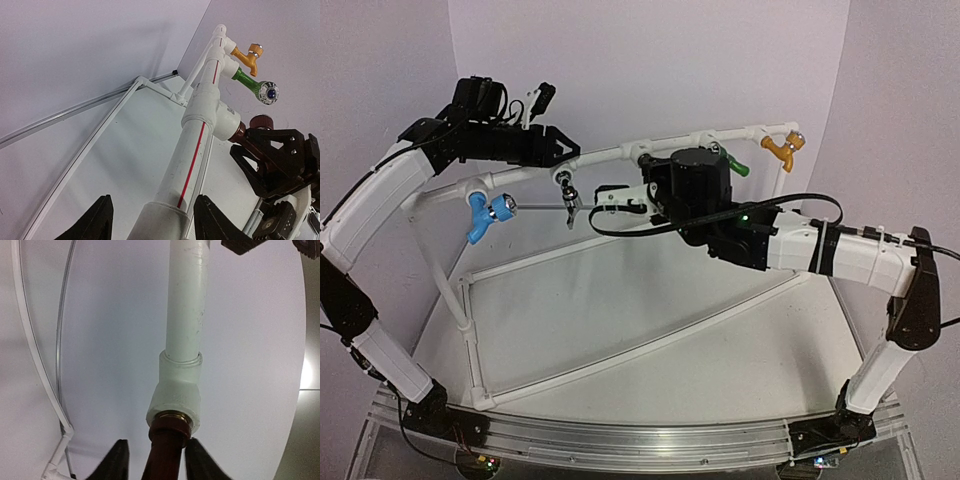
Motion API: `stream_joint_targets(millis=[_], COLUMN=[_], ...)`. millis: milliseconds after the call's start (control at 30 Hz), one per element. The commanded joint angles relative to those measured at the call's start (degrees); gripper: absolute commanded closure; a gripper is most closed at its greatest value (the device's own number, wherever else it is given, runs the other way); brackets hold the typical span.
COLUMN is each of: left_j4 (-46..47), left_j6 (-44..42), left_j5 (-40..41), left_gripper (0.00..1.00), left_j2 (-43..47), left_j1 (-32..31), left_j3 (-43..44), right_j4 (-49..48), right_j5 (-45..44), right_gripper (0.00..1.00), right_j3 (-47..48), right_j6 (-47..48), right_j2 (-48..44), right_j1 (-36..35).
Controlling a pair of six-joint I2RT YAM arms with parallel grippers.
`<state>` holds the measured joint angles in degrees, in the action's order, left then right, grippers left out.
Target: Install the water faucets
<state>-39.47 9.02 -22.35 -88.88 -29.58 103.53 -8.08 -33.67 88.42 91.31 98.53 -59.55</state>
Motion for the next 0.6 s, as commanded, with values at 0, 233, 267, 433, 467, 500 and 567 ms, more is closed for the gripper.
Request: stream_joint_targets(millis=[0,233,267,433,467,500,567], left_j4=[-14.3,-14.3,-14.3,-14.0,-14.0,-14.0,-14.0], left_j6=[1.3,1.3,1.2,1.3,1.4,1.4,1.4], left_j5=[-0.4,-0.5,-0.4,-0.8,-0.8,-0.8,-0.7], left_gripper=[0.43,0.43,0.43,0.43,0.43,0.43,0.43], left_j2=[-2.8,-3.1,-3.2,-3.5,-3.6,-3.5,-3.5], left_j1=[-0.5,-0.5,-0.5,-0.5,-0.5,-0.5,-0.5], left_j3=[-2.5,-2.5,-2.5,-2.3,-2.4,-2.6,-2.7], right_j4=[-6.4,-13.6,-13.8,-12.5,-12.2,-12.2,-12.3], right_j5=[-3.4,-7.1,-7.2,-6.9,-6.1,-5.7,-2.9], right_gripper=[0.75,0.88,0.88,0.95,0.97,0.99,1.00], right_j3=[2.3,1.5,1.8,2.0,1.2,-0.4,-2.7], right_j6=[-11.7,-30.7,-35.5,-66.6,-73.8,-81.2,-97.2], right_j2=[1.9,3.9,3.9,2.5,1.7,0.6,-1.3], right_j1=[-0.1,-0.1,-0.1,0.7,1.0,1.3,2.4])
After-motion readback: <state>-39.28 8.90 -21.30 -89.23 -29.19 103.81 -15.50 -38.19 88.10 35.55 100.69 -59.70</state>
